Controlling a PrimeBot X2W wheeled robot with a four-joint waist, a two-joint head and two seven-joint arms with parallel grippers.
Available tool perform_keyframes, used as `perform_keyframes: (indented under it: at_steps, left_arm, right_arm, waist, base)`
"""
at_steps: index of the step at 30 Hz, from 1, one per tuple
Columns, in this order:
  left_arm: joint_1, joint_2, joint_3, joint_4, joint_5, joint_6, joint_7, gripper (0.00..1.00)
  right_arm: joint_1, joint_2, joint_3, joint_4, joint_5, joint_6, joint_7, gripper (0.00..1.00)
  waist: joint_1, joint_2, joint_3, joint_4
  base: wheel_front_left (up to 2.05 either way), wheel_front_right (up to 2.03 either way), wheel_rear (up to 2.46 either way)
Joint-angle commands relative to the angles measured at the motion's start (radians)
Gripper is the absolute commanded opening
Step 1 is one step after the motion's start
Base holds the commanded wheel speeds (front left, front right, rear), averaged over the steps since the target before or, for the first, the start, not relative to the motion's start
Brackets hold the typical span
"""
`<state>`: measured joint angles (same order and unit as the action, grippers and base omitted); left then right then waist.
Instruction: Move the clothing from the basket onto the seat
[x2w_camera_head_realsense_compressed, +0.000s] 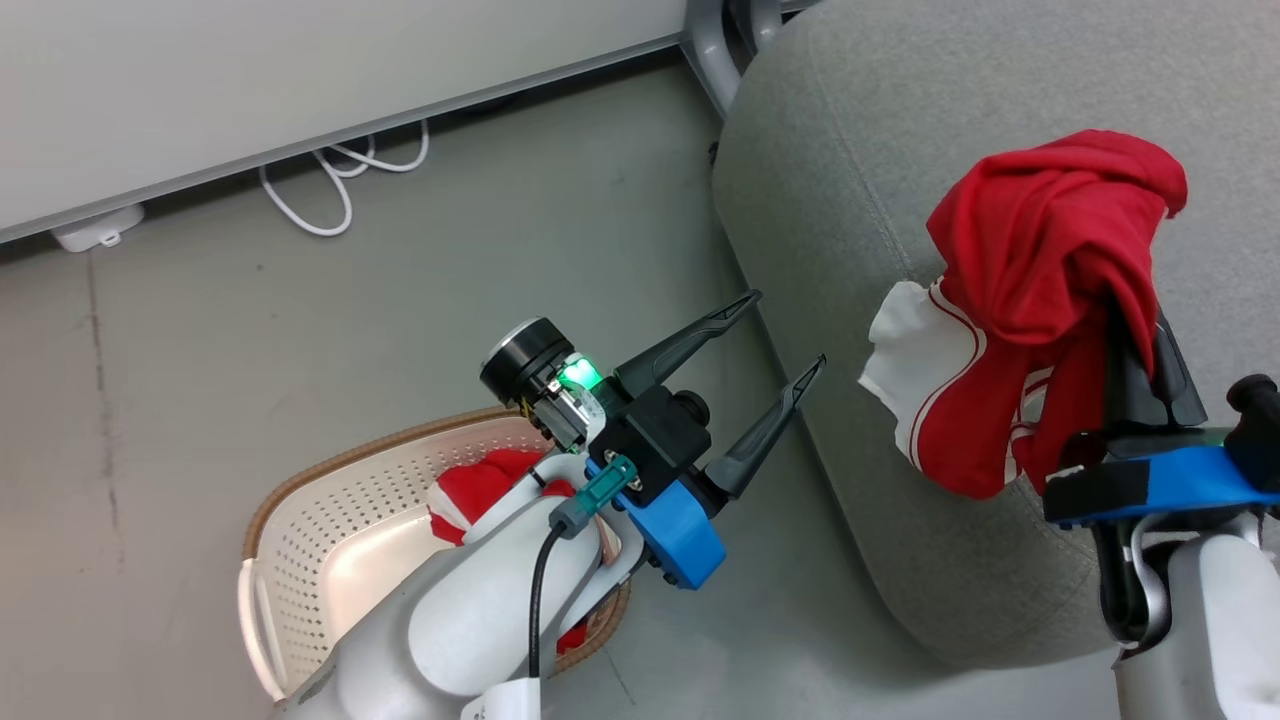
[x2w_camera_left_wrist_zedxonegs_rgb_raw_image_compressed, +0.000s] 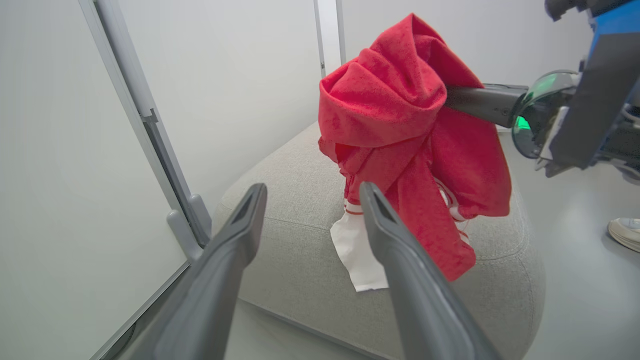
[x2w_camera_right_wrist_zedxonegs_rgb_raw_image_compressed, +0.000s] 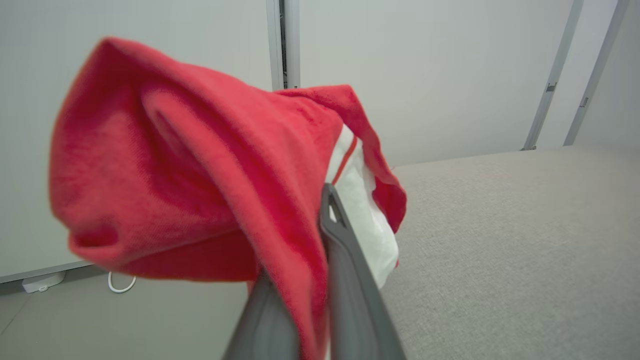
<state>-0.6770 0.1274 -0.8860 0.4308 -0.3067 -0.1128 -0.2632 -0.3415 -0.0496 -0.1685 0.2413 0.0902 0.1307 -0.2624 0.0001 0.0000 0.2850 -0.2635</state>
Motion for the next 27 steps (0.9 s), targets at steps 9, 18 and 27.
perform_keyframes:
  at_steps: [9, 18, 27]
  left_arm:
    - [-0.003, 0.015, -0.023, 0.023, 0.003, -0.012, -0.003, 1.00]
    - [-0.016, 0.018, -0.037, 0.038, -0.008, -0.015, -0.003, 1.00]
    - [-0.060, 0.051, -0.017, 0.013, 0.010, -0.014, -0.002, 1.00]
  right_arm:
    - [0.076, -0.002, -0.051, -0.041, 0.038, 0.000, -0.004, 0.00]
    - [0.100, -0.001, -0.052, -0.053, 0.054, 0.000, -0.004, 0.00]
    - [-0.045, -0.002, -0.041, -0.122, -0.005, 0.000, -0.004, 0.00]
  waist:
    - [-0.0001, 0.0000, 0.049, -0.103]
    - [-0.0001, 0.0000, 0.052, -0.126]
    - [-0.0001, 0.0000, 0.118, -0.128]
  base:
    - [0.00, 0.00, 0.00]
    - [0.00, 0.00, 0.00]
    - [0.00, 0.00, 0.00]
